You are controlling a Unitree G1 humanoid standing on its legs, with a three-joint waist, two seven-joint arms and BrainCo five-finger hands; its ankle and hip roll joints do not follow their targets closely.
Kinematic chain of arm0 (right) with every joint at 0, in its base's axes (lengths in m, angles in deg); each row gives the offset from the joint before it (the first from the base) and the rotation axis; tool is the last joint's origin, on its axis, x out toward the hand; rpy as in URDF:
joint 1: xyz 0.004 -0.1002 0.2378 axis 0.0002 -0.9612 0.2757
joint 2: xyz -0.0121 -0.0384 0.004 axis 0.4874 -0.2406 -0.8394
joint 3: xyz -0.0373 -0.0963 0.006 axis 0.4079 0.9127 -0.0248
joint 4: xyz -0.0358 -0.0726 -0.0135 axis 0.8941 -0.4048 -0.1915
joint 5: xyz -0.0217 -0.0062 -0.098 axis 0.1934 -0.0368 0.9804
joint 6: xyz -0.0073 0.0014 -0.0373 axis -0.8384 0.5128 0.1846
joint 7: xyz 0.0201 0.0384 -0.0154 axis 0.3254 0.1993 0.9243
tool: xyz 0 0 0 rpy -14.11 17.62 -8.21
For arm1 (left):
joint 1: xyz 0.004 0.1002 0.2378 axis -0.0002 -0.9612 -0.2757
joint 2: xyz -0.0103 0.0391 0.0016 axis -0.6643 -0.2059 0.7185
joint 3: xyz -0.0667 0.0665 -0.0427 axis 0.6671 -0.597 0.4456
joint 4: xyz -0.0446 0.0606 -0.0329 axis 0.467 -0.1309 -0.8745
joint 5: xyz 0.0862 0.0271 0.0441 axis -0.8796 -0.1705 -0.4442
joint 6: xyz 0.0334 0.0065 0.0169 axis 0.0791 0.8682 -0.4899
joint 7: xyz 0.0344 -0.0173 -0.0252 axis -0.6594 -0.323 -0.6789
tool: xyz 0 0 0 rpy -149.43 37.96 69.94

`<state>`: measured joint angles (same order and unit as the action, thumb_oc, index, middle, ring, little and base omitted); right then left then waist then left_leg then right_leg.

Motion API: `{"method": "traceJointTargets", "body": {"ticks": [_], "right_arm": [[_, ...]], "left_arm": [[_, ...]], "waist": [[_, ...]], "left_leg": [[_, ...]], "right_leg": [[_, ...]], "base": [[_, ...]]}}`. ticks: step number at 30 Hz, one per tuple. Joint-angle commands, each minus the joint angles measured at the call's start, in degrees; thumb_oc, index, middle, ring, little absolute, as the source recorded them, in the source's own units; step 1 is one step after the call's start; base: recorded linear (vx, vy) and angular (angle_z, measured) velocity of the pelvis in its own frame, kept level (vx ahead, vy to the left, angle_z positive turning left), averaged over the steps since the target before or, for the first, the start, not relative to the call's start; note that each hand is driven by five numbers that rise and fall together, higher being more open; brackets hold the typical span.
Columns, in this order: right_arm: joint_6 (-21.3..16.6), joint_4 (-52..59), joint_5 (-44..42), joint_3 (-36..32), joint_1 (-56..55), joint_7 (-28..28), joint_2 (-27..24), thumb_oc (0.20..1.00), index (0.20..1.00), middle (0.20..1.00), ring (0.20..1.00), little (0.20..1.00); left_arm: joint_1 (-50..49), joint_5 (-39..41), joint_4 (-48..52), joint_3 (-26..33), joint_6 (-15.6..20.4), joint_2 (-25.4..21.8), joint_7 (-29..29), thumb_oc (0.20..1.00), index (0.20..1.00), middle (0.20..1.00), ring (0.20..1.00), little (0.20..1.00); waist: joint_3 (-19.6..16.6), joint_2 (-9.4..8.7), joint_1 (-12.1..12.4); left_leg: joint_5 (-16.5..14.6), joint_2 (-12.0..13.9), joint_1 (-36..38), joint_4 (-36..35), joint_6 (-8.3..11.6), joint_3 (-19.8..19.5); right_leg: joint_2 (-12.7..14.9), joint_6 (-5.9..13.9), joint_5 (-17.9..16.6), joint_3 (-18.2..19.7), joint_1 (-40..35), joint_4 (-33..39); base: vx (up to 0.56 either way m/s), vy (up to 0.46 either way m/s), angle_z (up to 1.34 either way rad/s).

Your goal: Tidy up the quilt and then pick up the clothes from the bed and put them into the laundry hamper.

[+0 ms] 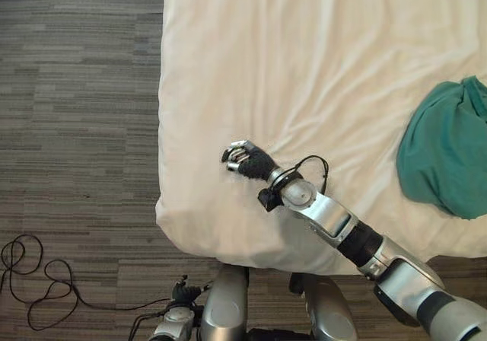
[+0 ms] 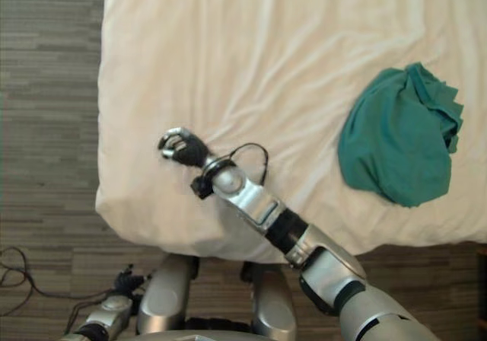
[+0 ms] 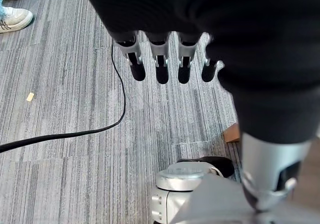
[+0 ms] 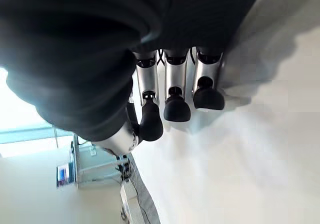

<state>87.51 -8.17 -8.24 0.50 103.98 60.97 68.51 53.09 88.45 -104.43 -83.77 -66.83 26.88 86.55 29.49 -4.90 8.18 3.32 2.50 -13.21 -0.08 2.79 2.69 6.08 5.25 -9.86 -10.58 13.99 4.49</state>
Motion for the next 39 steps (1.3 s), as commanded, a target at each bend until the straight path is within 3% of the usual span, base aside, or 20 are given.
{"method": "traceJointTargets", "body": {"ticks": [1, 4, 7, 13, 15, 16, 17, 22, 26, 28, 30, 33, 35, 39], "right_arm": [[2.86, 4.33, 5.24, 5.52, -0.10, 6.00, 2.90, 0.200, 0.200, 0.200, 0.200, 0.200], [3.12, 4.45, 6.25, 7.04, -0.89, 7.97, 3.01, 0.200, 0.200, 0.200, 0.200, 0.200], [1.60, 4.96, 7.75, 10.40, -1.97, 10.56, 2.81, 0.200, 0.200, 0.200, 0.200, 0.200], [-4.37, 8.22, 4.76, 13.26, -2.21, 5.89, 1.87, 0.200, 0.200, 0.200, 0.200, 0.200], [-8.49, 10.17, 3.98, 11.59, -1.17, 3.54, 0.93, 0.200, 0.200, 0.200, 0.200, 0.200], [-8.49, 10.19, 3.97, 11.59, -1.19, 3.54, 0.91, 0.200, 0.200, 0.200, 0.200, 0.200], [-10.94, 13.48, 3.81, 8.56, 0.04, 1.29, -0.61, 0.200, 0.200, 0.200, 0.200, 0.200], [-13.92, 19.78, 3.41, -0.91, 1.64, -4.32, -5.75, 0.200, 0.200, 0.200, 0.200, 0.200], [-12.05, 20.59, 1.43, -5.35, 0.72, -5.27, -8.12, 0.200, 0.200, 0.200, 0.200, 0.200], [-9.24, 20.04, 0.81, -7.01, -0.40, -5.90, -8.97, 0.200, 0.200, 0.200, 0.200, 0.200], [-4.44, 15.39, 0.59, -7.48, -1.74, -6.85, -8.31, 0.200, 0.200, 0.200, 0.200, 0.200], [-0.60, 7.16, 2.56, -6.64, -2.89, -8.47, -6.21, 0.200, 0.200, 0.200, 0.200, 0.200], [0.05, 4.60, 2.93, -6.53, -3.21, -8.91, -5.64, 0.200, 0.200, 0.200, 0.200, 0.200], [-0.70, -14.00, 6.41, -7.67, -6.02, -9.79, -3.39, 0.200, 0.200, 0.200, 0.200, 0.200]], "left_arm": [[-0.81, 0.73, 1.18, -0.30, 2.22, 1.03, 1.05, 1.000, 1.000, 1.000, 1.000, 1.000], [-0.64, 0.42, 1.32, -0.41, 2.73, 1.02, 0.93, 1.000, 1.000, 1.000, 1.000, 1.000], [1.52, 1.16, -0.54, -0.30, 2.72, 0.63, 1.64, 1.000, 1.000, 1.000, 1.000, 1.000], [3.88, -0.91, -4.70, 0.06, 1.68, 0.66, 3.74, 1.000, 1.000, 1.000, 1.000, 1.000], [4.48, -1.82, -6.75, 0.53, 1.26, 0.56, 3.86, 1.000, 1.000, 1.000, 1.000, 1.000], [4.47, -1.82, -6.77, 0.51, 1.27, 0.57, 3.86, 1.000, 1.000, 1.000, 1.000, 1.000], [4.38, -2.38, -8.72, 0.86, 0.89, 0.58, 3.92, 1.000, 1.000, 1.000, 1.000, 1.000], [3.33, -5.53, -10.89, 1.46, -2.22, 1.34, 4.09, 1.000, 1.000, 1.000, 1.000, 1.000], [2.75, -8.28, -11.16, 0.92, -3.76, 1.81, 3.81, 1.000, 1.000, 1.000, 1.000, 1.000], [2.62, -9.28, -10.66, 0.21, -4.12, 1.71, 3.85, 1.000, 1.000, 1.000, 1.000, 1.000], [3.54, -8.71, -9.14, -1.35, -4.17, 1.24, 4.00, 1.000, 1.000, 1.000, 1.000, 1.000], [5.32, -7.19, -7.39, -2.75, -3.91, 0.76, 4.47, 1.000, 1.000, 1.000, 1.000, 1.000], [5.57, -6.86, -7.13, -2.94, -3.79, 0.75, 4.46, 1.000, 1.000, 1.000, 1.000, 1.000], [5.83, -7.08, -6.61, -3.61, -2.78, 1.78, 3.85, 1.000, 1.000, 1.000, 1.000, 1.000]], "waist": [[0.31, -1.04, 1.51], [0.31, -1.13, 1.58], [0.31, -2.54, 1.41], [0.31, -4.97, 1.50], [0.30, -5.45, 1.34], [0.30, -5.45, 1.37], [-1.29, -6.01, 0.75], [-6.19, -6.33, -1.30], [-8.22, -5.78, -2.47], [-8.37, -5.31, -2.92], [-6.45, -3.97, -3.41], [-2.99, -1.91, -3.89], [-2.33, -1.43, -4.00], [0.31, 1.68, -4.50]], "left_leg": [[-3.44, -0.58, -6.14, 3.53, -2.04, -0.18], [-3.42, -0.60, -6.55, 3.48, -1.95, -0.30], [-3.72, -0.36, -6.47, 3.35, -1.85, -0.19], [-4.55, 0.22, -3.09, 3.35, -1.88, -0.34], [-4.75, 0.23, -0.39, 2.83, -1.93, -0.17], [-4.75, 0.24, -0.32, 2.77, -1.93, -0.14], [-5.01, 0.43, 1.71, 2.13, -1.96, 0.19], [-5.34, 0.69, 6.54, 0.42, -2.22, 1.23], [-5.73, 0.60, 7.98, 0.53, -2.57, 1.19], [-6.10, 0.55, 8.28, 1.13, -2.76, 1.14], [-6.27, 0.60, 7.15, 2.66, -2.91, 1.15], [-5.66, 0.33, 4.58, 3.11, -2.85, 1.34], [-5.48, 0.18, 3.90, 3.17, -2.83, 1.35], [-4.01, -0.82, -0.43, 3.14, -2.56, 1.55]], "right_leg": [[3.65, 4.35, 2.99, -0.32, -1.40, -1.39], [3.63, 4.48, 2.79, -0.51, -1.09, -1.05], [3.46, 4.85, 2.30, -0.36, -1.14, -0.41], [3.06, 5.19, 1.95, -0.06, -4.05, -0.14], [3.08, 5.40, 1.77, 0.51, -5.91, -0.04], [3.08, 5.40, 1.77, 0.54, -5.94, -0.02], [2.98, 5.55, 1.68, 1.03, -7.09, 0.05], [2.57, 5.69, 1.93, 2.18, -9.71, -0.54], [2.67, 5.55, 2.63, 3.09, -10.21, -1.83], [2.80, 5.45, 3.15, 3.61, -10.35, -2.74], [3.21, 5.20, 3.76, 4.19, -9.57, -3.90], [3.75, 4.97, 3.81, 4.54, -7.50, -3.97], [3.84, 4.90, 3.77, 4.57, -7.00, -3.89], [4.43, 4.38, 3.37, 4.20, -3.37, -3.30]], "base": [[-0.07, -0.007, 0.03], [-0.04, -0.017, 0.06], [-0.04, -0.062, 0.04], [-0.02, -0.077, 0.03], [0.00, -0.003, -0.04], [0.02, 0.002, -0.21], [0.03, 0.003, -0.23], [0.09, 0.002, -0.26], [0.14, -0.009, -0.21], [0.10, -0.035, -0.22], [0.01, -0.059, -0.10], [-0.14, -0.031, -0.03], [-0.11, 0.008, 0.06], [-0.12, 0.039, 0.04]]}}
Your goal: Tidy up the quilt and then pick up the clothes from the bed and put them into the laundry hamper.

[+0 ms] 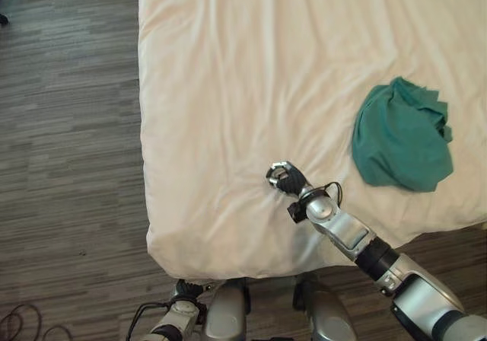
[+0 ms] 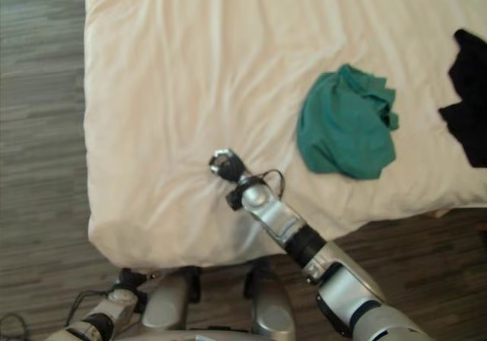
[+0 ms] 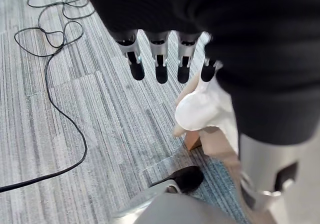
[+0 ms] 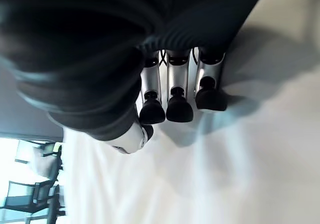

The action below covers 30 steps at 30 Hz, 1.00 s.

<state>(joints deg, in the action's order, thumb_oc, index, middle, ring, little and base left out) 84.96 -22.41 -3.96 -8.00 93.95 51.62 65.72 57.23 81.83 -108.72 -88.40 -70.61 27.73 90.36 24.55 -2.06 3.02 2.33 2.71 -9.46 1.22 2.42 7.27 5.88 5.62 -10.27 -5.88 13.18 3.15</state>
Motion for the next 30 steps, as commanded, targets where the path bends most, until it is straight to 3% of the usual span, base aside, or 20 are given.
{"method": "traceJointTargets", "body": {"ticks": [1, 2, 4, 8, 11, 15, 21, 24, 25, 27, 28, 30], "right_arm": [[2.00, -0.78, 2.55, 0.66, 3.92, -0.54, -0.66, 0.200, 0.200, 0.200, 0.200, 0.200], [0.90, -7.69, 2.38, -0.85, 3.23, -0.73, -2.66, 0.200, 0.200, 0.200, 0.200, 0.200], [1.95, -10.47, 0.20, -2.26, 2.09, -1.76, -4.34, 0.200, 0.200, 0.200, 0.200, 0.200], [2.90, -12.33, -2.70, -5.07, -2.67, -3.92, -6.97, 0.200, 0.200, 0.200, 0.200, 0.200], [0.37, -14.82, -5.24, -9.80, -13.39, -6.92, -9.62, 0.200, 0.200, 0.200, 0.200, 0.200], [-2.46, -20.04, -4.35, -16.76, -24.98, -5.61, -10.05, 0.200, 0.200, 0.200, 0.200, 0.200], [-4.50, -34.61, 2.65, -20.55, -34.01, 0.83, -6.19, 0.200, 0.200, 0.200, 0.200, 0.200], [-1.19, -41.23, 5.25, -21.26, -35.45, 1.85, -3.98, 0.200, 0.200, 0.200, 0.200, 0.200], [4.38, -43.96, 5.89, -21.77, -35.94, 3.29, -3.11, 0.200, 0.200, 0.200, 0.200, 0.200], [9.07, -48.06, 6.57, -22.82, -36.65, 5.08, -1.85, 0.200, 0.200, 0.200, 0.200, 0.200], [12.39, -51.32, 7.20, -23.94, -36.97, 7.12, -0.89, 1.000, 1.000, 1.000, 1.000, 1.000], [13.28, -53.48, 7.48, -24.61, -37.09, 8.59, -0.32, 1.000, 1.000, 1.000, 1.000, 1.000]], "left_arm": [[1.69, -0.52, -2.37, 0.97, 0.95, 0.97, -0.12, 1.000, 1.000, 1.000, 1.000, 1.000], [1.68, -0.98, -2.41, 0.64, 1.46, 0.93, -0.85, 1.000, 1.000, 1.000, 1.000, 1.000], [1.41, -1.31, -2.15, 0.44, 1.74, 0.74, -1.28, 1.000, 1.000, 1.000, 1.000, 1.000], [0.60, -1.73, -1.26, 0.83, 2.43, 0.49, -1.23, 1.000, 1.000, 1.000, 1.000, 1.000], [-0.98, -2.20, -0.31, 1.53, 2.69, 0.83, 0.11, 1.000, 1.000, 1.000, 1.000, 1.000], [-2.35, -3.29, -0.68, 3.79, 1.89, 1.13, 0.51, 1.000, 1.000, 1.000, 1.000, 1.000], [-1.75, -2.15, -4.49, 6.89, -0.91, 1.81, 2.18, 1.000, 1.000, 1.000, 1.000, 1.000], [-1.35, -0.78, -6.52, 8.12, -1.35, 2.47, 2.18, 1.000, 1.000, 1.000, 1.000, 1.000], [-1.22, -0.44, -7.40, 8.83, -1.57, 2.87, 2.03, 1.000, 1.000, 1.000, 1.000, 1.000], [-1.00, -0.29, -8.21, 9.17, -2.30, 3.34, 1.94, 1.000, 1.000, 1.000, 1.000, 1.000], [-0.90, -0.96, -8.94, 9.38, -2.92, 3.82, 1.80, 1.000, 1.000, 1.000, 1.000, 1.000], [-0.99, -1.87, -9.39, 9.48, -3.28, 4.09, 1.48, 1.000, 1.000, 1.000, 1.000, 1.000]], "waist": [[5.24, -0.93, 0.63], [5.24, 0.37, 0.55], [5.24, 0.88, 0.40], [5.24, 0.93, -0.35], [5.24, 0.40, -1.89], [4.56, -1.52, -4.51], [-2.25, -4.57, -7.55], [-5.30, -4.85, -8.27], [-6.89, -4.80, -8.62], [-8.52, -4.51, -8.94], [-9.64, -4.11, -9.10], [-10.29, -3.78, -9.13]], "left_leg": [[-2.90, -1.06, -4.57, 1.82, -2.15, -3.00], [-2.33, -1.50, -6.76, 1.71, -2.00, -2.97], [-2.12, -1.72, -7.80, 1.73, -1.93, -2.95], [-2.08, -2.05, -7.74, 1.28, -1.97, -2.90], [-2.56, -2.27, -5.18, 0.56, -2.25, -2.83], [-3.85, -1.85, -0.56, 0.60, -2.60, -2.24], [-4.95, -0.62, 4.76, 0.01, -3.34, -1.07], [-4.97, -0.17, 7.31, -0.96, -3.53, -0.31], [-4.85, 0.00, 8.64, -1.72, -3.57, 0.11], [-4.62, 0.16, 9.95, -2.66, -3.52, 0.62], [-4.53, 0.12, 10.94, -3.39, -3.57, 0.83], [-4.62, -0.01, 11.57, -3.80, -3.73, 0.86]], "right_leg": [[4.67, 3.98, 3.75, -0.59, -2.19, -1.95], [4.98, 3.80, 3.64, -1.09, -0.16, -2.03], [5.08, 3.67, 3.74, -1.31, 0.76, -2.21], [4.97, 3.66, 3.73, -0.84, 0.98, -2.10], [4.56, 3.84, 3.59, 0.69, -0.82, -1.54], [3.80, 4.27, 3.14, 3.05, -4.62, -1.00], [2.21, 4.69, 2.50, 5.46, -7.75, -1.42], [1.64, 4.78, 2.59, 5.61, -9.19, -1.63], [1.32, 4.84, 2.63, 5.67, -9.91, -1.65], [1.04, 4.98, 2.78, 5.53, -10.38, -2.02], [0.89, 5.15, 2.88, 5.67, -10.55, -2.48], [0.85, 5.29, 3.03, 5.94, -10.57, -2.94]], "base": [[-0.08, 0.048, -0.06], [-0.08, 0.046, -0.06], [-0.06, 0.032, 0.01], [-0.04, 0.038, 0.01], [-0.02, 0.061, 0.02], [-0.02, 0.042, 0.08], [0.06, 0.008, -0.19], [0.11, 0.014, 0.07], [0.14, 0.044, 0.00], [0.13, 0.051, -0.06], [0.10, 0.038, -0.14], [0.11, 0.028, -0.31]]}}
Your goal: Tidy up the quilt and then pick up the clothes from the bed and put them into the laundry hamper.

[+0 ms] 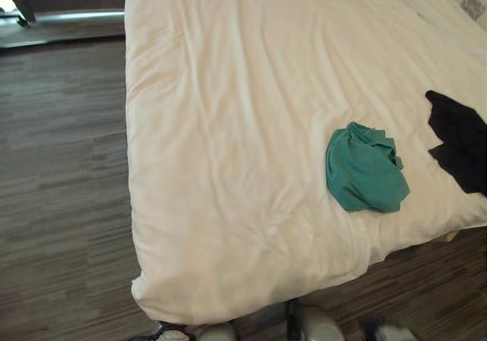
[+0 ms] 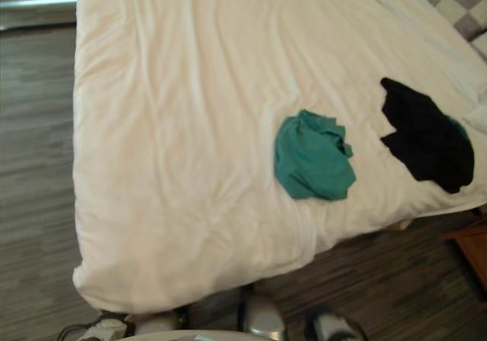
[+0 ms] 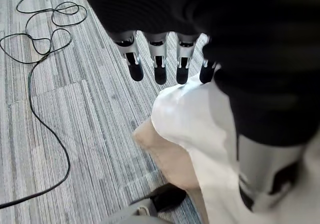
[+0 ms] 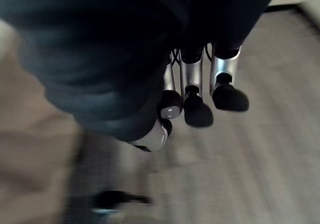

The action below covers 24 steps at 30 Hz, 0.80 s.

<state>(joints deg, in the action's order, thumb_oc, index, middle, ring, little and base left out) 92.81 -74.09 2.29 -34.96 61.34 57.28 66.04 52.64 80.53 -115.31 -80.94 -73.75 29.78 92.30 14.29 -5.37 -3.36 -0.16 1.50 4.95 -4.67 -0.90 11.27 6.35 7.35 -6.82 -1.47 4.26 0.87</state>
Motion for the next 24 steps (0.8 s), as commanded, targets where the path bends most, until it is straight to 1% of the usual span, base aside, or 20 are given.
{"method": "traceJointTargets", "body": {"ticks": [1, 3, 4, 5, 6, 8, 9, 10, 11, 12, 14, 15, 16, 17, 18, 19, 20, 21, 23, 24], "right_arm": [[5.28, -2.84, 0.18, 1.98, -4.67, 2.69, -0.20, 1.000, 1.000, 1.000, 1.000, 1.000], [5.07, -2.55, -2.35, 1.13, -4.40, 1.64, 0.00, 1.000, 1.000, 1.000, 1.000, 1.000], [5.08, -2.55, -2.36, 1.13, -4.40, 1.63, 0.00, 1.000, 1.000, 1.000, 1.000, 1.000], [4.10, -1.87, -5.27, 0.56, -3.79, -0.44, 0.11, 1.000, 1.000, 1.000, 1.000, 1.000], [3.75, -1.80, -6.05, 0.52, -3.73, -0.87, 0.12, 1.000, 1.000, 1.000, 1.000, 1.000], [3.63, -0.50, -7.38, -0.02, -2.76, -3.17, 0.03, 1.000, 1.000, 1.000, 1.000, 1.000], [3.36, 0.45, -6.63, 0.01, -1.99, -5.03, 0.06, 1.000, 1.000, 1.000, 1.000, 1.000], [3.50, 0.50, -6.32, 0.03, -1.93, -4.79, 0.10, 1.000, 1.000, 1.000, 1.000, 1.000], [3.09, 0.97, -5.50, 0.20, -1.55, -6.44, 0.01, 1.000, 1.000, 1.000, 1.000, 1.000], [2.66, 1.40, -2.08, 0.45, -1.19, -7.45, 0.14, 1.000, 1.000, 1.000, 1.000, 1.000], [1.68, 1.08, 0.29, 0.56, -0.76, -7.60, 0.33, 1.000, 1.000, 1.000, 1.000, 1.000], [1.38, 0.94, 0.88, 0.47, -0.73, -7.65, 0.38, 1.000, 1.000, 1.000, 1.000, 1.000], [0.56, 0.40, 1.92, 0.05, -0.68, -7.53, 0.53, 1.000, 1.000, 1.000, 1.000, 1.000], [-0.57, -0.66, 2.68, -0.60, -0.76, -7.12, 0.59, 1.000, 1.000, 1.000, 1.000, 1.000], [-0.96, -1.59, 1.47, -1.15, -0.85, -7.33, 0.60, 1.000, 1.000, 1.000, 1.000, 1.000], [-1.75, -2.97, 0.61, -2.36, -1.23, -6.92, 0.77, 1.000, 1.000, 1.000, 1.000, 1.000], [-2.02, -3.39, 0.28, -2.73, -1.33, -6.85, 0.88, 1.000, 1.000, 1.000, 1.000, 1.000], [-2.52, -4.40, -0.28, -3.64, -1.57, -6.86, 1.32, 1.000, 1.000, 1.000, 1.000, 1.000], [-2.54, -4.67, -0.06, -3.95, -1.67, -7.13, 1.54, 1.000, 1.000, 1.000, 1.000, 1.000], [-2.59, -4.95, 0.12, -4.32, -1.71, -7.17, 1.67, 1.000, 1.000, 1.000, 1.000, 1.000]], "left_arm": [[3.51, -1.64, -2.99, 1.81, -0.68, 2.28, -0.67, 1.000, 1.000, 1.000, 1.000, 1.000], [3.29, -4.31, -3.08, 1.54, -2.16, 2.76, -0.50, 1.000, 1.000, 1.000, 1.000, 1.000], [3.29, -4.32, -3.07, 1.54, -2.17, 2.76, -0.50, 1.000, 1.000, 1.000, 1.000, 1.000], [2.76, -6.73, -3.16, 1.11, -3.85, 3.02, -0.39, 1.000, 1.000, 1.000, 1.000, 1.000], [2.65, -7.37, -3.19, 1.03, -4.21, 3.04, -0.43, 1.000, 1.000, 1.000, 1.000, 1.000], [1.93, -8.91, -3.70, 1.12, -5.35, 3.02, -0.53, 1.000, 1.000, 1.000, 1.000, 1.000], [1.20, -9.68, -4.15, 1.71, -6.22, 3.14, -0.70, 1.000, 1.000, 1.000, 1.000, 1.000], [1.17, -9.61, -4.18, 1.75, -6.16, 3.12, -0.53, 1.000, 1.000, 1.000, 1.000, 1.000], [0.61, -9.62, -4.43, 2.37, -6.39, 3.15, -0.61, 1.000, 1.000, 1.000, 1.000, 1.000], [-0.64, -8.64, -4.71, 3.57, -6.04, 3.25, -0.38, 1.000, 1.000, 1.000, 1.000, 1.000], [-1.59, -6.47, -4.91, 5.17, -5.34, 3.42, 0.63, 1.000, 1.000, 1.000, 1.000, 1.000], [-1.68, -5.71, -4.96, 5.47, -5.27, 3.46, 0.84, 1.000, 1.000, 1.000, 1.000, 1.000], [-1.87, -4.14, -5.14, 6.28, -5.00, 3.55, 1.48, 1.000, 1.000, 1.000, 1.000, 1.000], [-1.79, -2.72, -5.46, 6.86, -4.97, 3.41, 1.88, 1.000, 1.000, 1.000, 1.000, 1.000], [-1.53, -2.65, -5.66, 7.05, -4.91, 3.23, 1.98, 1.000, 1.000, 1.000, 1.000, 1.000], [-1.22, -3.06, -5.83, 7.30, -5.15, 2.77, 1.88, 1.000, 1.000, 1.000, 1.000, 1.000], [-1.12, -3.26, -5.88, 7.31, -5.22, 2.68, 1.92, 1.000, 1.000, 1.000, 1.000, 1.000], [-0.88, -4.29, -6.05, 7.15, -4.71, 2.51, 1.94, 1.000, 1.000, 1.000, 1.000, 1.000], [-0.74, -4.13, -6.08, 6.97, -4.50, 2.55, 1.86, 1.000, 1.000, 1.000, 1.000, 1.000], [-0.47, -3.93, -6.00, 6.62, -4.34, 2.54, 1.83, 1.000, 1.000, 1.000, 1.000, 1.000]], "waist": [[-0.51, -0.23, -2.81], [-0.94, 0.00, -3.00], [-0.93, 0.00, -2.98], [-1.23, 0.14, -3.11], [-1.26, 0.16, -3.12], [-1.33, 0.04, -3.11], [-1.19, -0.15, -2.97], [-1.33, -0.23, -2.91], [-1.02, -0.34, -2.70], [-0.81, -0.15, -1.92], [-0.36, -0.33, -0.43], [-0.26, -0.29, -0.15], [-0.15, -0.15, 0.48], [-0.25, 0.16, 0.90], [-0.39, 0.43, 1.05], [-0.79, 1.21, 0.86], [-0.91, 1.53, 0.77], [-1.37, 2.73, 0.33], [-1.68, 3.38, 0.04], [-2.13, 4.07, -0.35]], "left_leg": [[-2.42, 1.07, -2.53, 2.09, -0.61, -3.09], [-3.08, 1.28, -2.23, 2.67, -0.83, -2.31], [-3.10, 1.29, -2.23, 2.70, -0.83, -2.30], [-3.55, 1.62, -1.93, 3.21, -0.78, -1.15], [-3.63, 1.66, -1.88, 3.29, -0.77, -0.99], [-4.08, 1.90, -1.43, 3.92, -0.55, 0.76], [-4.78, 2.49, -0.65, 4.91, -0.27, 3.88], [-4.66, 2.51, -0.79, 4.92, -0.22, 4.17], [-5.34, 3.04, -0.04, 5.82, -0.01, 6.91], [-7.78, 4.23, 1.91, 7.11, 0.34, 12.09], [-8.63, 4.98, 3.55, 7.71, 0.45, 18.01], [-8.66, 5.04, 3.88, 7.66, 0.46, 18.88], [-8.55, 5.14, 4.52, 7.49, 0.44, 20.86], [-8.34, 5.28, 4.55, 7.52, 0.32, 21.75], [-8.18, 5.34, 4.26, 7.64, 0.15, 21.74], [-7.67, 5.65, 3.36, 8.07, -0.20, 21.02], [-7.48, 5.81, 3.03, 8.25, -0.27, 20.73], [-6.62, 6.65, 1.96, 8.71, -0.29, 19.51], [-6.14, 7.34, 1.26, 9.14, -0.17, 18.88], [-5.21, 8.20, 0.40, 9.07, 0.17, 17.62]], "right_leg": [[0.44, 3.69, -0.19, 1.85, -1.64, -1.14], [0.92, 3.93, 0.11, 1.85, -1.56, -1.76], [0.91, 3.93, 0.11, 1.86, -1.56, -1.76], [1.45, 4.20, -0.13, 1.60, -1.43, -1.51], [1.52, 4.24, -0.20, 1.59, -1.40, -1.43], [2.10, 4.59, -1.04, 0.62, -1.24, -0.47], [3.06, 5.09, -1.81, -2.34, -0.97, 0.19], [3.15, 5.09, -1.94, -2.48, -0.69, 0.22], [3.97, 5.35, -2.56, -5.46, -0.44, 0.26], [5.52, 6.17, -2.82, -13.20, -0.26, -0.88], [7.28, 5.91, -3.51, -22.43, 0.00, -2.81], [7.74, 5.80, -3.63, -23.78, -0.12, -3.31], [9.18, 5.44, -3.88, -26.94, -0.58, -4.69], [10.51, 5.04, -3.60, -28.17, -1.29, -6.29], [11.26, 4.80, -3.23, -27.79, -1.62, -7.55], [12.72, 4.27, -2.82, -25.69, -2.47, -10.04], [13.24, 4.08, -2.58, -24.77, -2.67, -11.02], [14.48, 3.31, -1.42, -21.49, -3.49, -13.59], [14.78, 2.83, -0.08, -19.73, -4.37, -14.14], [14.49, 2.45, 2.15, -17.28, -5.63, -14.23]], "base": [[0.09, 0.014, -0.30], [0.09, -0.010, -0.16], [0.12, -0.033, -0.11], [0.07, -0.025, -0.08], [0.11, -0.044, -0.09], [0.06, -0.038, -0.28], [0.02, -0.029, -0.58], [0.02, -0.041, -0.70], [0.02, -0.041, -1.00], [-0.02, -0.074, -1.63], [-0.08, -0.083, -2.34], [-0.09, -0.081, -2.16], [-0.12, -0.125, -1.64], [-0.14, -0.183, -1.80], [-0.14, -0.297, -1.74], [-0.09, -0.278, -1.38], [-0.10, -0.418, -0.85], [-0.06, -0.280, -0.41], [-0.04, -0.287, -0.53], [-0.03, -0.468, -0.62]]}}
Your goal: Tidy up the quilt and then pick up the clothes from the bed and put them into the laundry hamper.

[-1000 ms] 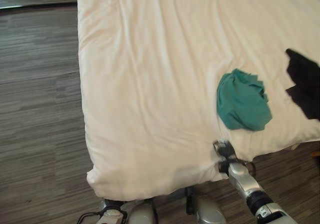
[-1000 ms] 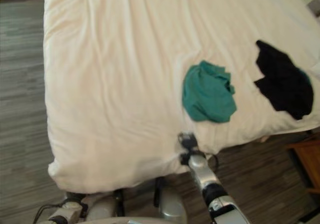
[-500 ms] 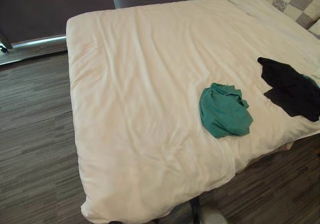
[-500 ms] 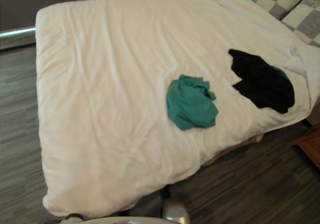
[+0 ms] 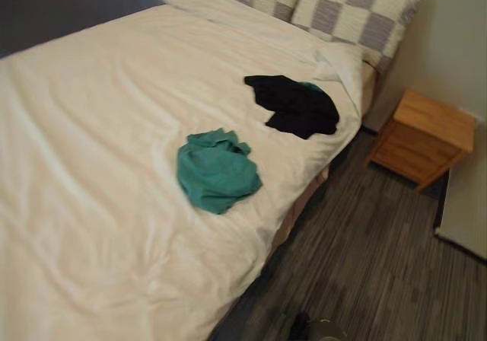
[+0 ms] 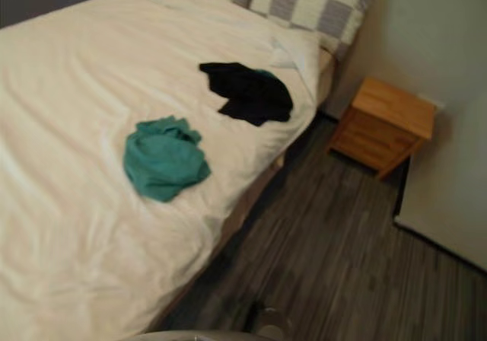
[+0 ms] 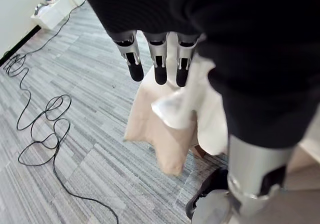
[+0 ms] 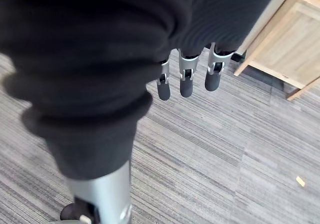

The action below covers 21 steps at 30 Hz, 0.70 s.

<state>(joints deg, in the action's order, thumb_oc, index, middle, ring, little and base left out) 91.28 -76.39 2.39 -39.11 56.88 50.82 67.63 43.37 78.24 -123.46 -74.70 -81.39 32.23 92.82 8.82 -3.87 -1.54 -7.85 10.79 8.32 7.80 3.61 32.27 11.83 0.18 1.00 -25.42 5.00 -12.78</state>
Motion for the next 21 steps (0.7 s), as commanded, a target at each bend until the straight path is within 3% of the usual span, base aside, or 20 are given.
{"method": "traceJointTargets", "body": {"ticks": [1, 2, 4, 7, 8, 10, 13, 17, 21], "right_arm": [[-0.96, -2.96, 0.06, -0.01, 2.67, -1.01, 0.40, 1.000, 1.000, 1.000, 1.000, 1.000], [-0.66, -3.10, -0.31, 0.99, 2.73, -1.00, 0.59, 1.000, 1.000, 1.000, 1.000, 1.000], [-2.05, -3.63, -1.73, 1.83, 3.55, -2.08, 0.52, 1.000, 1.000, 1.000, 1.000, 1.000], [-4.69, -2.45, -4.69, 1.18, 4.99, -4.96, -1.76, 1.000, 1.000, 1.000, 1.000, 1.000], [-5.55, -1.67, -4.14, 1.28, 5.74, -4.38, -2.96, 1.000, 1.000, 1.000, 1.000, 1.000], [-7.82, -0.17, -0.89, 2.83, 6.80, -0.02, -4.29, 1.000, 1.000, 1.000, 1.000, 1.000], [-10.51, 0.30, -1.05, 5.45, 7.25, 2.72, -3.82, 1.000, 1.000, 1.000, 1.000, 1.000], [-11.82, 1.49, -1.48, 7.79, 6.94, 3.03, -2.60, 1.000, 1.000, 1.000, 1.000, 1.000], [-11.74, -0.35, -1.70, 7.15, 6.62, 4.71, -1.58, 1.000, 1.000, 1.000, 1.000, 1.000]], "left_arm": [[8.99, -1.14, 2.38, -0.22, 3.55, 0.15, 1.20, 1.000, 1.000, 1.000, 1.000, 1.000], [9.06, -0.35, 2.78, 0.10, 3.49, 0.41, 1.71, 1.000, 1.000, 1.000, 1.000, 1.000], [8.88, 1.46, 3.50, 0.44, 2.75, 1.00, 2.75, 1.000, 1.000, 1.000, 1.000, 1.000], [7.90, -0.19, 3.81, 0.90, 1.45, 2.72, 2.86, 1.000, 1.000, 1.000, 1.000, 1.000], [7.11, 1.01, 3.84, 0.64, 2.21, 3.42, 3.15, 1.000, 1.000, 1.000, 1.000, 1.000], [5.64, 4.85, 4.86, 0.66, 3.68, 4.21, 4.43, 1.000, 1.000, 1.000, 1.000, 1.000], [5.22, 7.77, 5.76, 0.54, 4.73, 4.25, 4.90, 1.000, 1.000, 1.000, 1.000, 1.000], [6.25, 6.74, 5.36, -0.41, 4.59, 4.39, 3.15, 1.000, 1.000, 1.000, 1.000, 1.000], [7.66, 8.54, 4.72, -1.58, 6.38, 4.49, 4.12, 1.000, 1.000, 1.000, 1.000, 1.000]], "waist": [[2.69, 3.18, -2.71], [2.19, 3.30, -2.73], [1.90, 3.82, -2.52], [1.89, 4.63, -2.06], [1.90, 4.73, -1.32], [1.80, 4.67, 0.73], [1.63, 4.68, 2.68], [1.61, 4.64, 2.94], [0.26, 3.71, 2.33]], "left_leg": [[3.39, 0.13, -4.21, -3.07, -3.38, -5.07], [4.34, 1.48, -4.62, -2.91, -2.29, -5.43], [6.66, 4.08, -4.62, -2.98, -0.35, -5.60], [8.54, 5.64, -4.99, -3.27, 1.92, -7.68], [9.07, 4.15, -5.63, -3.58, 2.39, -12.32], [7.49, -3.20, -6.43, -5.22, 0.22, -23.90], [6.25, -10.17, -7.87, -6.20, -2.17, -32.47], [7.20, -13.66, -7.64, -9.46, -4.00, -36.01], [7.38, -13.44, -6.04, -11.10, -4.34, -32.96]], "right_leg": [[7.12, 9.33, -2.14, 8.69, -8.04, 1.48], [5.14, 9.61, 0.05, 7.83, -9.65, 3.58], [2.83, 8.84, 1.02, 6.20, -10.56, 5.58], [0.20, 7.11, 0.90, 5.42, -11.67, 8.91], [-0.87, 6.81, 0.43, 7.05, -11.52, 10.46], [-3.09, 6.03, -1.10, 12.13, -9.70, 12.55], [-5.88, 5.20, -1.16, 15.78, -8.29, 12.67], [-8.50, 4.47, -0.74, 17.51, -7.84, 12.81], [-9.43, 4.73, -1.79, 16.03, -9.35, 15.36]], "base": [[-0.02, -0.647, -0.68], [-0.01, -0.659, -0.53], [-0.02, -0.539, 0.00], [0.02, -0.324, -0.26], [0.01, -0.219, -0.75], [0.00, -0.162, -1.00], [-0.03, -0.125, -1.92], [-0.05, 0.003, -1.18], [-0.04, -0.002, -0.46]]}}
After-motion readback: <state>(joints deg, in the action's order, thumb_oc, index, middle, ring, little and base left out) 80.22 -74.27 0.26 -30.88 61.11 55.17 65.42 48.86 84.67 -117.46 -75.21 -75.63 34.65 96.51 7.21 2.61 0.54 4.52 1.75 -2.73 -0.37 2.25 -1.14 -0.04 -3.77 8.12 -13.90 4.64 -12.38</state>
